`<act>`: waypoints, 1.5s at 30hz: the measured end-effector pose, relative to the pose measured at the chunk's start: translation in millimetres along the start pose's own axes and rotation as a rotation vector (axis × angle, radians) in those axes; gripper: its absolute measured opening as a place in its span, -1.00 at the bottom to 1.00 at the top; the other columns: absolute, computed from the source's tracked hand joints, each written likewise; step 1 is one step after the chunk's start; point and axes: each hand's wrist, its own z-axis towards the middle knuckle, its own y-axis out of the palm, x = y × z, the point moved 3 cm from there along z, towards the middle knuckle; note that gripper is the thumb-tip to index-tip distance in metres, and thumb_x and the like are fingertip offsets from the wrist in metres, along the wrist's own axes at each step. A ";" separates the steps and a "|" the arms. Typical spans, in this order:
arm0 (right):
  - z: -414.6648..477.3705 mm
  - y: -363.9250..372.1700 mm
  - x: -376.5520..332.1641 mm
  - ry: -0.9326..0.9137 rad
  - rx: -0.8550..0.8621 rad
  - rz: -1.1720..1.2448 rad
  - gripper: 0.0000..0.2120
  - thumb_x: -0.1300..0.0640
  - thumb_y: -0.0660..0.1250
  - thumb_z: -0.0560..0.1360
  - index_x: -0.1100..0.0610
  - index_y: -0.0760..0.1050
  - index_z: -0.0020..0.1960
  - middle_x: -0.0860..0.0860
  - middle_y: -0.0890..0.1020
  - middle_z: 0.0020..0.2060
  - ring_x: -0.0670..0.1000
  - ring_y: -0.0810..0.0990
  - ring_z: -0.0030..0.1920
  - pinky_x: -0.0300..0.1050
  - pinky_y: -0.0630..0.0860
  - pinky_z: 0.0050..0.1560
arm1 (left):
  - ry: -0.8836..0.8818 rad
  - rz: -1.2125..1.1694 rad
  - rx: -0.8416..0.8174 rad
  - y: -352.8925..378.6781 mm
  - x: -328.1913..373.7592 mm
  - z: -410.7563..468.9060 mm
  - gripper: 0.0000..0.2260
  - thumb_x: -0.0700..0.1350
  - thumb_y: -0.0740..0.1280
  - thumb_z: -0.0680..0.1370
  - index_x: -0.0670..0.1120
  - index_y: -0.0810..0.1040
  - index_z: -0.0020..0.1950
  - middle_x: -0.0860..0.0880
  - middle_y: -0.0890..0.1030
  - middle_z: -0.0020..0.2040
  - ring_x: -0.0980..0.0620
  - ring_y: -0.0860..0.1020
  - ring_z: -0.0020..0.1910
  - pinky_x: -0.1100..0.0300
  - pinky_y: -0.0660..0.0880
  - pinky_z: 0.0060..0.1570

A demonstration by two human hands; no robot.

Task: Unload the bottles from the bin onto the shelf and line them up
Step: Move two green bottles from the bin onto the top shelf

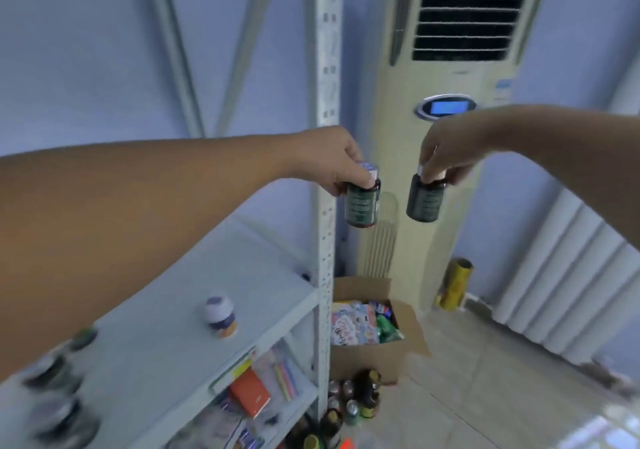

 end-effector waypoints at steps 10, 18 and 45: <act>-7.4 29.5 -266.3 -0.447 0.000 -0.117 -0.76 0.07 0.40 0.48 0.21 0.66 0.03 0.08 0.74 -0.15 0.08 0.72 -0.18 -0.07 0.60 -0.08 | -0.399 0.028 0.272 -90.9 -151.7 -224.9 -0.75 0.05 0.51 0.45 -0.07 0.71 0.03 -0.02 0.74 -0.11 0.14 0.71 -0.22 0.24 0.66 -0.16; -1.7 72.5 -472.4 -0.668 0.006 -0.119 -0.68 0.05 0.39 0.49 0.28 0.63 0.08 0.21 0.71 -0.07 0.08 0.59 -0.26 -0.18 0.47 -0.18 | -0.669 0.096 0.435 -140.6 -280.9 -380.3 -0.74 0.08 0.52 0.44 -0.08 0.71 -0.02 -0.12 0.73 -0.08 -0.03 0.69 -0.24 0.17 0.59 -0.14; 185.6 271.2 -671.6 -0.913 -0.125 -0.281 -0.73 0.12 0.32 0.43 0.17 0.31 -0.36 0.05 0.41 -0.40 0.06 0.35 -0.39 -0.13 0.27 -0.41 | -0.822 -0.155 0.397 -48.9 -498.6 -315.8 -0.72 0.03 0.50 0.49 -0.15 0.63 0.03 -0.07 0.58 -0.18 0.03 0.49 -0.25 0.17 0.35 -0.26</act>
